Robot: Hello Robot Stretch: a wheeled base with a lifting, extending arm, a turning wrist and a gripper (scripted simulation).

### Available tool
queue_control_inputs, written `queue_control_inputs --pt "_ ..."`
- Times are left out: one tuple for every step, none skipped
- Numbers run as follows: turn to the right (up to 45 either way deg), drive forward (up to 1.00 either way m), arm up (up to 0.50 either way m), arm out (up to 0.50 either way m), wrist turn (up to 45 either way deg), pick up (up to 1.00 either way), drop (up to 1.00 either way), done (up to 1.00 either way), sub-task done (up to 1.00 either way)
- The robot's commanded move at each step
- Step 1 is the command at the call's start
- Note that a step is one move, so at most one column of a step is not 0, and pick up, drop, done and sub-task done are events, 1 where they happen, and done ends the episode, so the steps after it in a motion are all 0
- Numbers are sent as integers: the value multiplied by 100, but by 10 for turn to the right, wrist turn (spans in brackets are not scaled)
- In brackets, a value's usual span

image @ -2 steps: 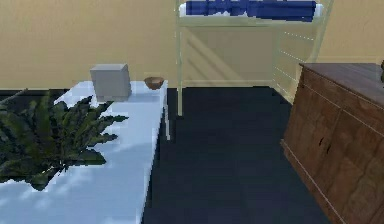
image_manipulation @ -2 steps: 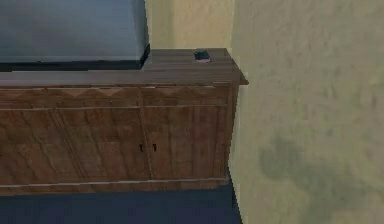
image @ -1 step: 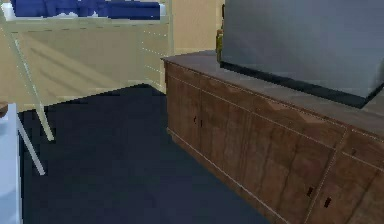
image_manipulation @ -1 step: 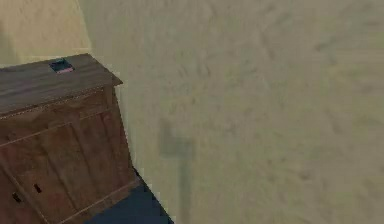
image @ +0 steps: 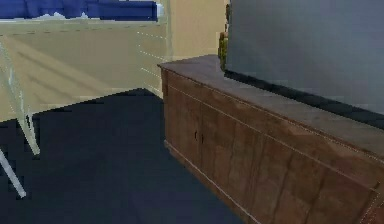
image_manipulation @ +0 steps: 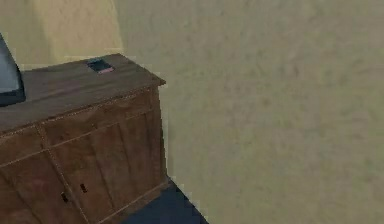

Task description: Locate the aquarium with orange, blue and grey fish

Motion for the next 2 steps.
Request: queue_control_inputs --pt "-240 0 0 0 0 0 0 0 0" --pt "0 100 0 0 0 0 0 0 0"
